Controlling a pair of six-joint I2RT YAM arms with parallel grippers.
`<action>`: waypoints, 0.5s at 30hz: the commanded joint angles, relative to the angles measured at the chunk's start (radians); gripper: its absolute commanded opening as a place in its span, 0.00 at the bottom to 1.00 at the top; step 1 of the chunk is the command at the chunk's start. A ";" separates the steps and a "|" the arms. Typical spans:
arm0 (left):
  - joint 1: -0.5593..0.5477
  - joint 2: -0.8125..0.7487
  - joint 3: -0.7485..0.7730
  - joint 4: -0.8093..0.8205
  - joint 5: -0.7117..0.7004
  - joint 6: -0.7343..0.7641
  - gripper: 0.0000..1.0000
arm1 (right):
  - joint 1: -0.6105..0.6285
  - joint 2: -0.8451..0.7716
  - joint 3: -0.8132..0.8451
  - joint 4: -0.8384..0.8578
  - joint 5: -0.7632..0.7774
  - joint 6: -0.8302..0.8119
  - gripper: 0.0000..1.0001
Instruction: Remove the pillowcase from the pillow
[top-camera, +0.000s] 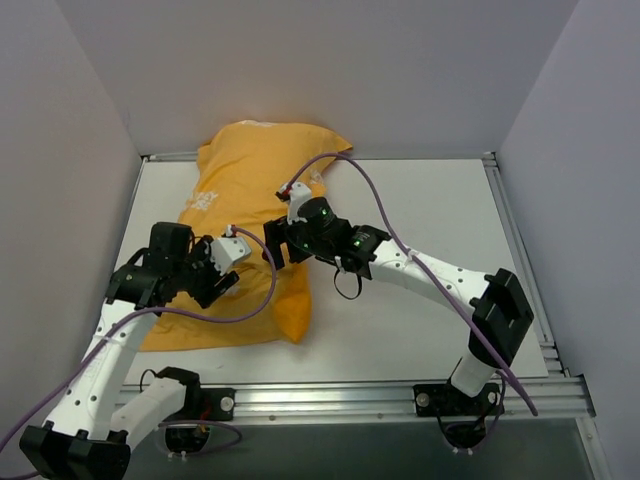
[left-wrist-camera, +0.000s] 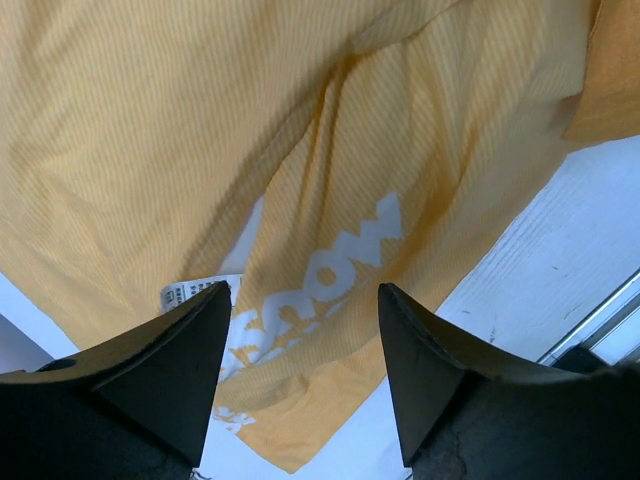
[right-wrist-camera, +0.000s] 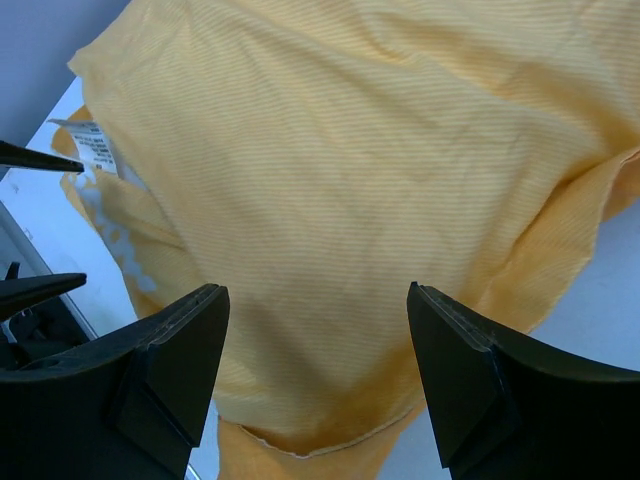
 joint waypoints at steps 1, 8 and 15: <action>0.003 0.022 -0.042 0.072 -0.038 -0.036 0.70 | 0.032 -0.041 -0.051 0.038 0.108 0.049 0.73; 0.002 0.056 -0.084 0.167 -0.072 -0.065 0.73 | 0.080 0.028 -0.088 0.094 0.128 0.110 0.63; -0.003 0.054 -0.122 0.132 -0.016 -0.016 0.14 | 0.080 0.005 -0.074 0.065 0.189 0.110 0.00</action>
